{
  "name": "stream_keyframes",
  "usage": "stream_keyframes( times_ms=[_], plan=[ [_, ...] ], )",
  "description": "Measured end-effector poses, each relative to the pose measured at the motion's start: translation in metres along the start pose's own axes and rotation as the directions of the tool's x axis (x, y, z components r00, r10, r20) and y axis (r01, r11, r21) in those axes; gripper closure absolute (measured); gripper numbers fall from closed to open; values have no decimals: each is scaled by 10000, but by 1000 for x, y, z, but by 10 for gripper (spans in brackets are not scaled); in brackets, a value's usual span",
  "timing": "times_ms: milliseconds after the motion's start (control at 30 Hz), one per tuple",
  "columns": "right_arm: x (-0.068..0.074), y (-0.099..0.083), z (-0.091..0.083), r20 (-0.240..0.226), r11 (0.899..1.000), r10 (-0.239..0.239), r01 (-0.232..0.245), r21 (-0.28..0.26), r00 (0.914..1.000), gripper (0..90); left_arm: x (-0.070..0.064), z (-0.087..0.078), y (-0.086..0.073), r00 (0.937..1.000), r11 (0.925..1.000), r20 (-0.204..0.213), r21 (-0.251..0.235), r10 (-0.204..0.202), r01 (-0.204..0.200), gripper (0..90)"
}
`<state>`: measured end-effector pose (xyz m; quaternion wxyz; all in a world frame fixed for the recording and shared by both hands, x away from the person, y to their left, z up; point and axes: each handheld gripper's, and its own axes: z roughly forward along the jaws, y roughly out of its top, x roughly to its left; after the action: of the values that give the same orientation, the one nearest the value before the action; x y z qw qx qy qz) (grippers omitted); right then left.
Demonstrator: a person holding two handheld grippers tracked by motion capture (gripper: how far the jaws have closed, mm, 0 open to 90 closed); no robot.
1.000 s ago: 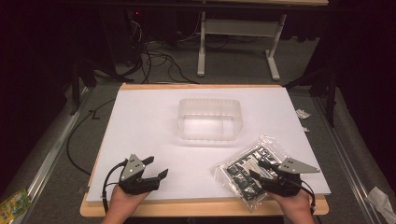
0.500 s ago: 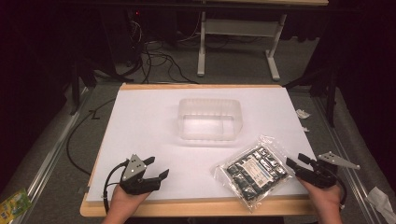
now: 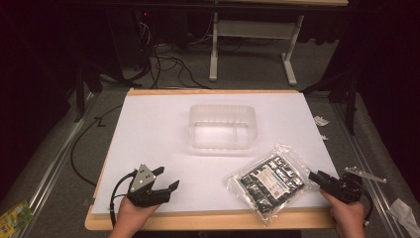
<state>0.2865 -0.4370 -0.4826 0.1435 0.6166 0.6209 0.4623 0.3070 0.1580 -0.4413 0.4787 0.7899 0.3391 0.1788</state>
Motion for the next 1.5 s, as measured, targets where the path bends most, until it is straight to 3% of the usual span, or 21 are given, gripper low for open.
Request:
stream_keyframes(
  times_ms=[267,300,367,400,433,533,800,900,933,967,1000,1033,1200,1233,1267,1333,1367,1400,1433,1500],
  plan=[
    [1,-4,3,-287,9989,356,-347,313,9990,723,0,-1,0,10000,10000,-21,-25,29,-29,298],
    [1,-4,1,-439,9995,291,-284,149,9986,812,0,0,0,10000,10000,-20,-20,20,-20,299],
    [5,-2,-1,-587,9999,100,-98,21,9982,889,0,0,0,10000,10000,4,5,10,-10,299],
    [5,-2,-1,-587,9999,100,-98,21,9982,889,0,0,0,10000,10000,4,5,10,-10,298],
    [13,1,-2,-379,9990,-433,430,-87,9983,898,0,0,0,10000,10000,11,8,20,-20,298],
    [20,4,-5,-210,9963,-828,823,-266,9963,900,-1,0,0,10000,10000,0,-8,33,-33,299],
    [37,13,-19,-102,9833,-1448,1427,-1126,9894,900,0,1,0,10000,10000,-9,9,21,-21,299],
    [48,19,-26,-57,9709,-1854,1823,-1553,9826,900,0,1,0,10000,10000,-12,-6,19,-19,299],
    [48,19,-26,-57,9709,-1854,1823,-1553,9826,900,0,1,0,10000,10000,-12,-6,19,-19,300],
    [54,21,-29,-1,9632,-2115,2084,-1697,9774,900,0,1,0,10000,10000,1,-4,27,-27,299],
    [54,21,-29,-1,9632,-2115,2084,-1697,9774,900,0,1,0,10000,10000,1,-4,27,-27,300],
    [60,24,-32,21,9552,-2350,2314,-1845,9720,900,-1,1,0,10000,10000,-10,10,50,-50,300],
    [69,30,-38,26,9406,-2681,2623,-2154,9634,900,-2,2,0,10000,10000,28,18,56,-57,302],
    [75,33,-42,8,9294,-2907,2826,-2376,9568,900,-2,2,0,10000,10000,30,-8,51,-51,304],
    [75,33,-42,8,9294,-2907,2826,-2376,9568,900,-2,2,0,10000,10000,30,-8,51,-51,305],
    [83,37,-46,-33,9180,-3115,3000,-2593,9503,900,-3,3,0,9999,9999,32,6,117,-117,312],
    [90,40,-48,-120,9074,-3308,3145,-2789,9436,900,-5,4,0,9999,9999,19,2,164,-164,322],
    [90,40,-48,-120,9074,-3308,3145,-2789,9436,900,-5,4,0,9999,9999,19,2,164,-164,324],
    [96,42,-50,-199,8993,-3441,3234,-2945,9387,900,-6,4,0,9998,9998,29,-2,187,-187,326],
    [101,45,-51,-299,8933,-3554,3300,-3053,9342,900,-7,5,1,9998,9998,49,-13,173,-173,328]
  ],
)
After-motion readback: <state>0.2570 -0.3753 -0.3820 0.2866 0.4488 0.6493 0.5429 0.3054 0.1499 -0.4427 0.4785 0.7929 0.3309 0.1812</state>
